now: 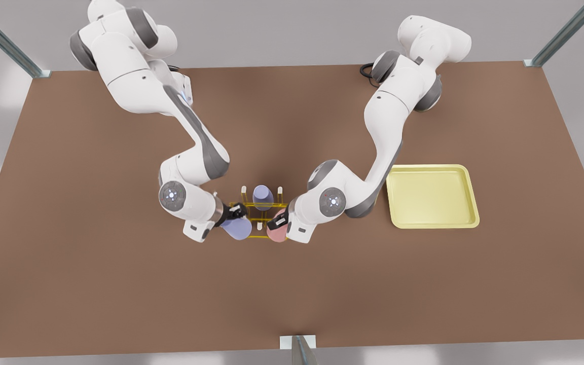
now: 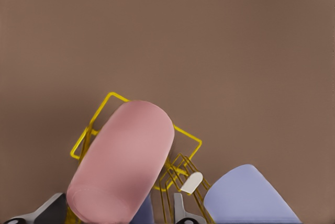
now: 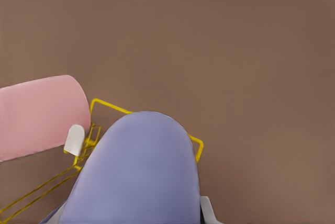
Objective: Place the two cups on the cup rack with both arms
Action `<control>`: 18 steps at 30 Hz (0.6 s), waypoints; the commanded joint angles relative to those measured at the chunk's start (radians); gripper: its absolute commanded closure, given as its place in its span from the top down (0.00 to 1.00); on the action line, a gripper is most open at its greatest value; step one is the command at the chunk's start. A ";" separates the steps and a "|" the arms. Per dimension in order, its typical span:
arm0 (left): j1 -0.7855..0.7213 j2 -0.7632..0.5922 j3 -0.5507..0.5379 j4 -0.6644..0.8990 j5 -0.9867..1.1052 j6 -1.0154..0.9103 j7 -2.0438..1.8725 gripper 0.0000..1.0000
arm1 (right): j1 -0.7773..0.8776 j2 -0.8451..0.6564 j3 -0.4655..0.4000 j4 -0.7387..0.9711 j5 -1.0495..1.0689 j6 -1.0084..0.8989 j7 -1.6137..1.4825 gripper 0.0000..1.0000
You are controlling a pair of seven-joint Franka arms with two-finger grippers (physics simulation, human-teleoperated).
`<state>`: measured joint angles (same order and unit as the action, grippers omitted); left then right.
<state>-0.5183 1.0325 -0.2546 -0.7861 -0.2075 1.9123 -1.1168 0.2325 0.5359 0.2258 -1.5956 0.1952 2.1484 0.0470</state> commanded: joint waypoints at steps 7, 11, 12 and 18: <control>0.300 -0.307 0.063 -0.004 0.221 -0.640 0.152 1.00 | -0.002 0.045 0.000 0.036 0.041 -0.120 0.275 1.00; 0.593 -0.628 0.034 -0.438 0.510 -0.574 1.259 1.00 | -0.002 0.061 0.000 0.051 0.063 -0.148 0.389 1.00; 0.612 -0.836 0.032 -0.774 0.448 -0.283 1.281 1.00 | -0.002 0.067 0.000 0.063 0.064 -0.156 0.393 1.00; 0.630 -0.796 0.028 -0.700 0.281 -0.389 1.220 1.00 | -0.005 0.075 -0.002 0.078 0.138 -0.243 0.547 1.00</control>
<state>0.1137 0.2364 -0.2254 -1.4845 0.0975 1.5166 -0.5949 0.2267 0.6092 0.2243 -1.5183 0.2722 1.9741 0.3280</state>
